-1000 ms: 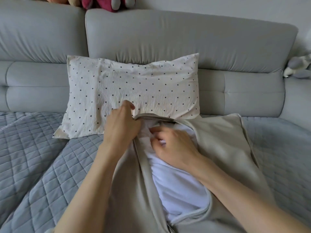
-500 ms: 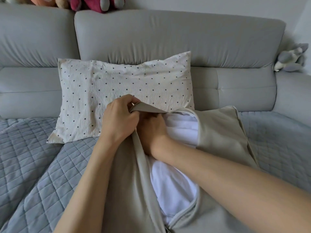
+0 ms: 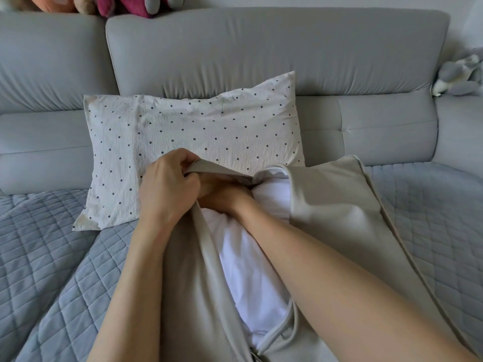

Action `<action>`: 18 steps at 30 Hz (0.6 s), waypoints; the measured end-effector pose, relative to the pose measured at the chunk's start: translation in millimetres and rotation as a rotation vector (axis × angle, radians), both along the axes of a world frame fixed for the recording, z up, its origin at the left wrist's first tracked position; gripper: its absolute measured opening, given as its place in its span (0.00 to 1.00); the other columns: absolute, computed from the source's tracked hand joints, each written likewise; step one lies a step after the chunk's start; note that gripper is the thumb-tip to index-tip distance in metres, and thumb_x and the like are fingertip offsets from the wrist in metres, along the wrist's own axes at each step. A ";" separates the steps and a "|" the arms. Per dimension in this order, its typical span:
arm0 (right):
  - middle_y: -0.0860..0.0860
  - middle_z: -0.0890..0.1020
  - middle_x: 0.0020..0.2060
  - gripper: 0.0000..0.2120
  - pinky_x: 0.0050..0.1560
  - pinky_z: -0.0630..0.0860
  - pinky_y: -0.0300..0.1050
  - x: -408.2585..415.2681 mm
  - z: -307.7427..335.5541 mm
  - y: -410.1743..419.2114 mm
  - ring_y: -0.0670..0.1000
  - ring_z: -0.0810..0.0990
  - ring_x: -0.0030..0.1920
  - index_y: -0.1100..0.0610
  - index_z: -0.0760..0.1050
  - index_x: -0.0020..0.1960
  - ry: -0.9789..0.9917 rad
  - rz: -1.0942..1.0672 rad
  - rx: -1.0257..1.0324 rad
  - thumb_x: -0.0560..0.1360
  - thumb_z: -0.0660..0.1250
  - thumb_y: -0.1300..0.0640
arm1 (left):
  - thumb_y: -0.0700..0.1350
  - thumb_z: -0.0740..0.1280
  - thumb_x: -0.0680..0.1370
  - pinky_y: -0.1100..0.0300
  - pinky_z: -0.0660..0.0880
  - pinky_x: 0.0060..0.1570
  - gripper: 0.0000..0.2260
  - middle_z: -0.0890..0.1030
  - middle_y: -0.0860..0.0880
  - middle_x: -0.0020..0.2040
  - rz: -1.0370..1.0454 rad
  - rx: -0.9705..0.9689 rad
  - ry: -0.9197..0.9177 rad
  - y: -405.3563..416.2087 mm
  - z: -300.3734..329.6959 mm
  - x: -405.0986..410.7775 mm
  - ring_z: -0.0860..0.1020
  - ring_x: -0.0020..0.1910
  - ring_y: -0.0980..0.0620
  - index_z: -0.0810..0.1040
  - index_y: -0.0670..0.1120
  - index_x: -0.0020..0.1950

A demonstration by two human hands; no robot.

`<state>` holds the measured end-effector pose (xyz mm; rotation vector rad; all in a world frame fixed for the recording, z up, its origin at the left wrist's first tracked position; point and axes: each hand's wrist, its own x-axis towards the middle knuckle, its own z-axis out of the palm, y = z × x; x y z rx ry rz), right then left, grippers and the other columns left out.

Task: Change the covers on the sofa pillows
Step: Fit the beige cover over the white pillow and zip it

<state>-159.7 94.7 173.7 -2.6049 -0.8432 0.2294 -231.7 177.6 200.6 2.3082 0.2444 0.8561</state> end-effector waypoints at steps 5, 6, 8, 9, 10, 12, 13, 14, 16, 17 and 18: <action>0.56 0.77 0.59 0.18 0.56 0.67 0.44 -5.3 -20.6 5.0 0.55 0.74 0.60 0.59 0.73 0.61 -0.095 -0.098 0.072 0.77 0.60 0.49 | 0.37 0.59 0.75 0.58 0.65 0.47 0.10 0.76 0.47 0.49 0.040 -0.008 0.181 4.7 -6.6 6.2 0.73 0.54 0.43 0.75 0.43 0.54; 0.56 0.78 0.57 0.16 0.54 0.66 0.43 -7.9 -23.8 5.1 0.55 0.75 0.59 0.59 0.75 0.58 -0.174 -0.085 0.073 0.78 0.59 0.50 | 0.39 0.59 0.77 0.57 0.65 0.47 0.08 0.74 0.47 0.48 0.015 -0.019 0.239 2.3 -8.2 6.8 0.72 0.53 0.43 0.73 0.44 0.54; 0.57 0.81 0.52 0.13 0.51 0.63 0.44 -11.4 -27.2 0.8 0.56 0.76 0.56 0.59 0.77 0.51 -0.289 -0.074 0.097 0.77 0.58 0.52 | 0.41 0.58 0.79 0.58 0.63 0.44 0.05 0.73 0.47 0.47 -0.045 -0.055 0.309 -3.5 -12.9 8.1 0.70 0.48 0.45 0.68 0.44 0.53; 0.57 0.81 0.51 0.12 0.53 0.62 0.45 -12.8 -28.0 -2.3 0.56 0.75 0.56 0.60 0.77 0.50 -0.330 -0.067 0.115 0.76 0.59 0.54 | 0.42 0.58 0.79 0.58 0.62 0.43 0.04 0.72 0.47 0.47 -0.072 -0.072 0.327 -6.6 -15.1 8.3 0.70 0.48 0.46 0.67 0.43 0.54; 0.57 0.81 0.51 0.11 0.54 0.61 0.46 -14.0 -28.5 -5.1 0.57 0.75 0.56 0.60 0.77 0.51 -0.359 -0.056 0.143 0.75 0.60 0.55 | 0.43 0.58 0.80 0.59 0.62 0.43 0.06 0.72 0.46 0.48 -0.102 -0.081 0.338 -8.5 -16.8 8.7 0.71 0.48 0.46 0.67 0.43 0.54; 0.57 0.81 0.53 0.12 0.52 0.61 0.43 -16.0 -28.2 -7.7 0.56 0.75 0.57 0.60 0.77 0.54 -0.367 -0.032 0.191 0.74 0.61 0.58 | 0.47 0.64 0.78 0.58 0.65 0.45 0.13 0.74 0.46 0.49 -0.147 -0.073 0.359 -8.3 -17.9 9.7 0.73 0.50 0.46 0.68 0.41 0.58; 0.55 0.80 0.55 0.13 0.51 0.61 0.41 -16.3 -27.8 -7.9 0.54 0.75 0.58 0.59 0.76 0.56 -0.355 -0.026 0.200 0.74 0.62 0.59 | 0.48 0.66 0.76 0.58 0.67 0.46 0.16 0.75 0.46 0.50 -0.157 -0.061 0.379 -6.5 -17.2 9.2 0.74 0.50 0.47 0.69 0.42 0.59; 0.55 0.79 0.57 0.14 0.53 0.62 0.41 -15.3 -28.5 -7.7 0.53 0.74 0.59 0.58 0.75 0.59 -0.335 -0.016 0.204 0.74 0.61 0.58 | 0.47 0.69 0.75 0.57 0.69 0.47 0.17 0.76 0.46 0.50 -0.167 -0.048 0.393 -4.2 -16.0 8.4 0.75 0.50 0.47 0.70 0.42 0.59; 0.54 0.78 0.60 0.16 0.56 0.65 0.43 -11.4 -29.4 -6.2 0.53 0.74 0.61 0.57 0.74 0.62 -0.270 0.006 0.182 0.75 0.61 0.54 | 0.40 0.71 0.72 0.57 0.73 0.46 0.13 0.80 0.47 0.46 -0.173 -0.032 0.383 1.5 -14.2 6.7 0.78 0.48 0.47 0.76 0.44 0.55; 0.55 0.77 0.61 0.17 0.57 0.66 0.44 -8.9 -28.5 -6.3 0.54 0.74 0.61 0.57 0.73 0.63 -0.213 0.005 0.166 0.76 0.62 0.52 | 0.37 0.70 0.71 0.59 0.73 0.42 0.10 0.81 0.48 0.41 -0.156 -0.012 0.364 3.4 -14.0 5.4 0.78 0.45 0.48 0.79 0.45 0.50; 0.55 0.77 0.61 0.18 0.57 0.67 0.44 -6.7 -28.1 -7.2 0.55 0.74 0.62 0.57 0.73 0.63 -0.148 0.000 0.154 0.76 0.62 0.51 | 0.36 0.70 0.69 0.60 0.71 0.37 0.08 0.80 0.50 0.36 -0.117 0.026 0.342 2.8 -14.2 3.6 0.77 0.42 0.48 0.81 0.46 0.45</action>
